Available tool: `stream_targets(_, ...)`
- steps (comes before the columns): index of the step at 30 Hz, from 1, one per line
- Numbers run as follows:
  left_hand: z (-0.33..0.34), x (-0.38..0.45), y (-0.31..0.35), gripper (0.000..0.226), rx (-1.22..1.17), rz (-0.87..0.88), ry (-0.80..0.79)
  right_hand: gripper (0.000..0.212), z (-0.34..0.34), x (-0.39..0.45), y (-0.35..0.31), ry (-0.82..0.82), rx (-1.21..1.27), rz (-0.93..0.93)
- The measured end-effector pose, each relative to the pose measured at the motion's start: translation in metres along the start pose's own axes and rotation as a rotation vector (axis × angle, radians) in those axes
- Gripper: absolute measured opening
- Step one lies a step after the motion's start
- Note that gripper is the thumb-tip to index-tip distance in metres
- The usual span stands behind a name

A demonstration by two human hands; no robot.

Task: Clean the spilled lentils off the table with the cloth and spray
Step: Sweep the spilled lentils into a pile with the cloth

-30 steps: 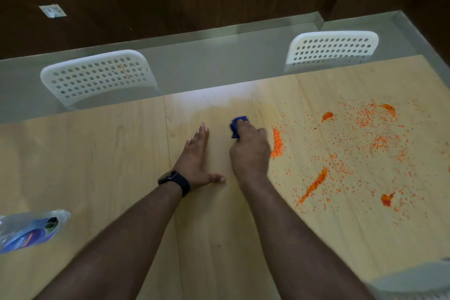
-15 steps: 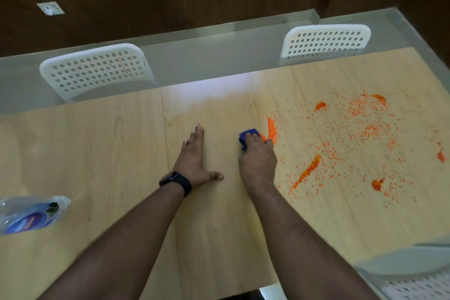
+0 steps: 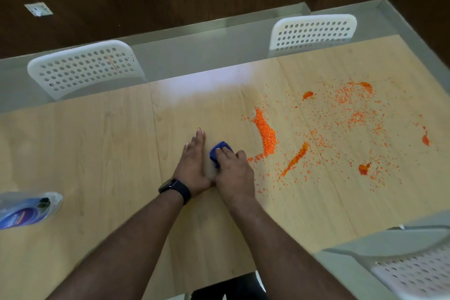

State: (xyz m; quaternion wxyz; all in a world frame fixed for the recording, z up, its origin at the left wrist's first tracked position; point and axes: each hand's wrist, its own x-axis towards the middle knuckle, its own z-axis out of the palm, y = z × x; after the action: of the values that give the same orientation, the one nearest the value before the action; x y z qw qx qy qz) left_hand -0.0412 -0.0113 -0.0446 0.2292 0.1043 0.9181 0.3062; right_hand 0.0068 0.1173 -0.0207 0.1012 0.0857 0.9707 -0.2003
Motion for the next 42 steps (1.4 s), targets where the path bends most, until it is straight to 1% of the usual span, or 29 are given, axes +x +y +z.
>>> stream_targets(2,0.004,0.0,-0.002,0.146,0.031,-0.015,0.021,0.063,-0.004,-0.002,0.016,0.004,0.002,0.031)
stream_targets(4,0.006,-0.002,0.001,0.146,0.029,-0.054,0.023,0.058,-0.009,-0.002,0.036,0.043,0.007,0.096)
stream_targets(7,0.011,-0.009,0.01,0.14,0.008,-0.079,0.029,0.056,-0.019,0.002,0.067,0.116,0.035,0.196)
stream_targets(11,0.018,-0.021,0.019,0.139,0.003,-0.097,0.014,0.059,-0.032,0.002,0.088,0.195,0.041,0.22)
stream_targets(14,0.021,-0.035,0.025,0.145,0.012,-0.114,-0.01,0.06,-0.038,-0.017,0.074,0.209,0.086,0.131)
stream_targets(19,0.029,-0.052,0.028,0.154,0.008,-0.094,-0.016,0.061,-0.021,-0.063,0.037,0.025,0.062,-0.12)
stream_targets(23,0.044,-0.063,0.026,0.147,0.006,-0.089,0.002,0.061,0.002,-0.081,0.043,-0.074,0.008,-0.129)
stream_targets(25,0.049,-0.065,0.024,0.153,0.022,-0.101,0.024,0.062,0.001,-0.08,0.056,-0.056,-0.014,-0.114)
stream_targets(28,0.053,-0.064,0.022,0.158,0.059,-0.109,0.012,0.051,-0.011,-0.068,0.081,0.027,-0.01,-0.018)
stream_targets(30,0.056,-0.068,0.023,0.156,0.049,-0.107,0.014,0.05,-0.021,-0.06,0.099,0.078,-0.005,0.042)
stream_targets(33,0.063,-0.075,0.027,0.144,0.026,-0.071,0.009,0.052,-0.029,-0.058,0.119,0.152,-0.005,0.082)
stream_targets(35,0.071,-0.079,0.031,0.137,0.026,-0.029,0.018,0.057,-0.03,-0.067,0.119,0.198,0.001,0.049)
stream_targets(37,0.077,-0.082,0.035,0.136,0.027,-0.01,0.019,0.058,-0.025,-0.083,0.11,0.21,0.009,-0.051)
stream_targets(40,0.09,-0.084,0.041,0.138,0.028,0.025,-0.001,0.054,-0.005,-0.115,0.104,0.148,-0.013,-0.206)
stream_targets(42,0.098,-0.085,0.046,0.136,0.027,0.042,0.002,0.048,0.007,-0.13,0.111,0.104,-0.067,-0.255)
